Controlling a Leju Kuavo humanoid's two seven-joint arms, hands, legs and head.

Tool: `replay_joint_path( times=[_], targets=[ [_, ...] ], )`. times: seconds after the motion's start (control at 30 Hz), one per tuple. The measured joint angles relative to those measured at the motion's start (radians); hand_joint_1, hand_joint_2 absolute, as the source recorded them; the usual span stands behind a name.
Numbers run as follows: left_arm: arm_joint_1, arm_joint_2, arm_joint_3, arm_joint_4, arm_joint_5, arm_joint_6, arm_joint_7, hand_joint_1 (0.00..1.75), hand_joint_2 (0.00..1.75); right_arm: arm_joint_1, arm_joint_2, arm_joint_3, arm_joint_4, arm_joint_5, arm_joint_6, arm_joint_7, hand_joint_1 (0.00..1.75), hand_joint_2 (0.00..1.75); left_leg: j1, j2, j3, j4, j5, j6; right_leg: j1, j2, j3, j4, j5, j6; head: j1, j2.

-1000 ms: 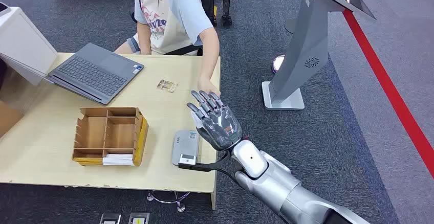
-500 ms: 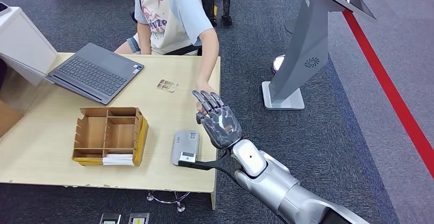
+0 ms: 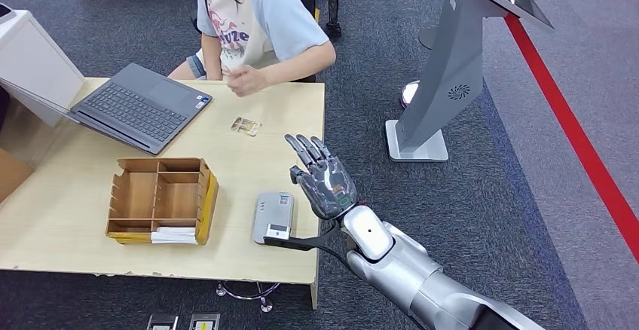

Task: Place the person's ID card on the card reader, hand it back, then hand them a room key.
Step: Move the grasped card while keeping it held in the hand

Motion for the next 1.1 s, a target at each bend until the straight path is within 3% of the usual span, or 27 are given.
replay_joint_path(
  times=[0.37, 0.77, 1.1],
  targets=[
    [0.000, 0.000, 0.000, 0.000, -0.003, -0.011, -0.001, 0.00, 0.00, 0.035, -0.005, 0.000, -0.050, -0.066, 0.035, -0.018, 1.75, 1.75, 0.000, 0.000, 0.000, 0.000, 0.000, 0.000, 0.000, 0.000, 0.000, 0.000, 0.000, 0.000, 0.000, 0.000],
    [0.000, 0.002, 0.000, 0.000, -0.010, -0.025, -0.003, 0.00, 0.00, 0.170, -0.024, 0.016, -0.173, -0.083, 0.099, -0.043, 1.75, 1.75, 0.000, 0.000, 0.000, 0.000, 0.000, 0.000, 0.000, 0.000, 0.000, 0.000, 0.000, 0.000, 0.000, 0.000],
    [0.000, 0.003, 0.000, 0.000, -0.018, -0.025, -0.003, 0.00, 0.00, 0.248, -0.013, 0.023, -0.218, -0.129, 0.089, -0.088, 1.75, 1.75, 0.000, 0.000, 0.000, 0.000, 0.000, 0.000, 0.000, 0.000, 0.000, 0.000, 0.000, 0.000, 0.000, 0.000]
  ],
)
